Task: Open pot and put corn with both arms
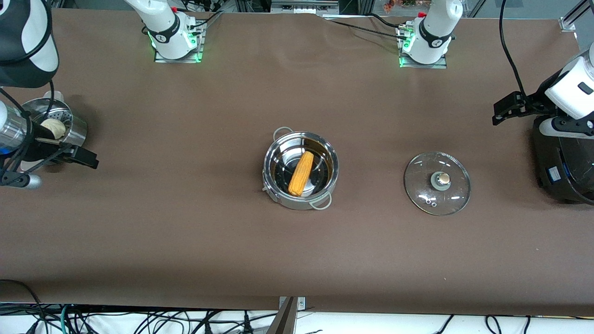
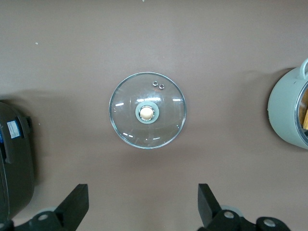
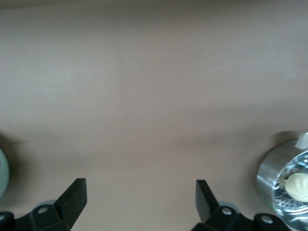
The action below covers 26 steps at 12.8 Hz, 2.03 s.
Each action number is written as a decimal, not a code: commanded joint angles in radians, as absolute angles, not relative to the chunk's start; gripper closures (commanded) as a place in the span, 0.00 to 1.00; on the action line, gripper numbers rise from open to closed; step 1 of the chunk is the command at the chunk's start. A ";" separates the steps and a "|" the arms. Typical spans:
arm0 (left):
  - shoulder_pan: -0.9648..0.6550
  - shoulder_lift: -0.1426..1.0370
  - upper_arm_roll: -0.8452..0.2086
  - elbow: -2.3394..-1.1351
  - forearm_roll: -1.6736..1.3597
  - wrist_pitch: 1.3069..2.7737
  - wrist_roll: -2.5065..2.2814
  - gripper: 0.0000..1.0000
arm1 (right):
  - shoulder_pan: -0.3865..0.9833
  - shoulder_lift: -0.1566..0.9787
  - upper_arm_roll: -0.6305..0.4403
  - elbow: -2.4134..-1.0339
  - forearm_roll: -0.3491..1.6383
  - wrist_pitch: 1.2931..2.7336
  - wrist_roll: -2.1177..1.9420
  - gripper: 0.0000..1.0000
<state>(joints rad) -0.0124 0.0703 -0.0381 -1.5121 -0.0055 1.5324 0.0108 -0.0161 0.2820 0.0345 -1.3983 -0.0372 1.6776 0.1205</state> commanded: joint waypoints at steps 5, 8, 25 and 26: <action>-0.011 0.064 -0.041 -1.505 -0.020 1.534 -0.032 0.00 | -0.012 0.155 -0.044 -1.505 -0.025 1.695 -0.071 0.00; -0.011 0.066 -0.041 -1.506 -0.018 1.539 -0.032 0.00 | -0.014 0.121 -0.049 -1.502 -0.021 1.651 -0.064 0.00; -0.021 0.040 -0.061 -1.529 0.003 1.536 -0.069 0.00 | -0.011 0.141 -0.064 -1.493 0.032 1.506 -0.058 0.00; -0.023 0.029 -0.061 -1.535 0.011 1.536 -0.071 0.00 | -0.011 0.141 -0.066 -1.493 0.032 1.506 -0.063 0.00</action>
